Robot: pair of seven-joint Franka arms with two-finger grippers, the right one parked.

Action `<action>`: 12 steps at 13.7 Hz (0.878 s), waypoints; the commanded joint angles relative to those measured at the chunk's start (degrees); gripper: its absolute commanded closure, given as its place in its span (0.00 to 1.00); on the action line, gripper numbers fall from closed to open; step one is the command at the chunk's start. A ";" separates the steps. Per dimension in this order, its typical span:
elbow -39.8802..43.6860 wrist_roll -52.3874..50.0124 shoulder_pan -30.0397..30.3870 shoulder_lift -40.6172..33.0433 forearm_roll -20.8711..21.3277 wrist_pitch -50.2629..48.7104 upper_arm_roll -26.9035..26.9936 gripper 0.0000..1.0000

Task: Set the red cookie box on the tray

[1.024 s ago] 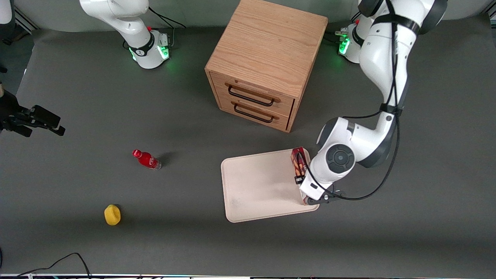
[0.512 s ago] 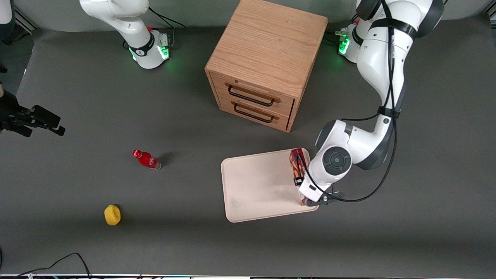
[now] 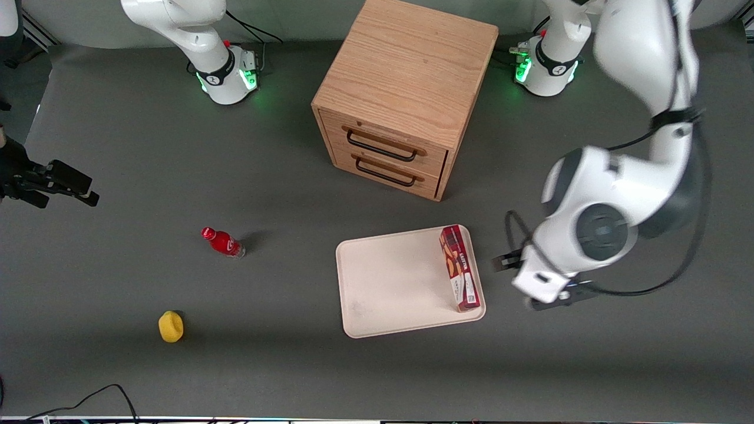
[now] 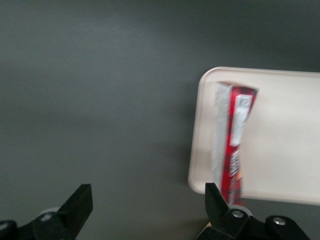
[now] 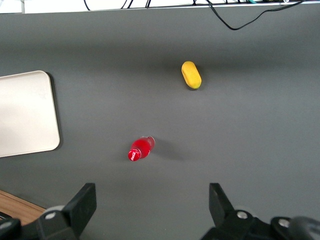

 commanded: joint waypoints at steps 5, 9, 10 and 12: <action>-18.88 22.09 13.49 -21.02 -0.20 -1.48 -0.33 0.00; -25.32 25.21 16.24 -31.85 -0.64 -1.83 -0.16 0.00; -27.33 25.21 16.24 -33.69 -0.82 -0.70 -0.15 0.00; -29.10 24.43 15.89 -34.24 -2.57 1.33 -0.24 0.00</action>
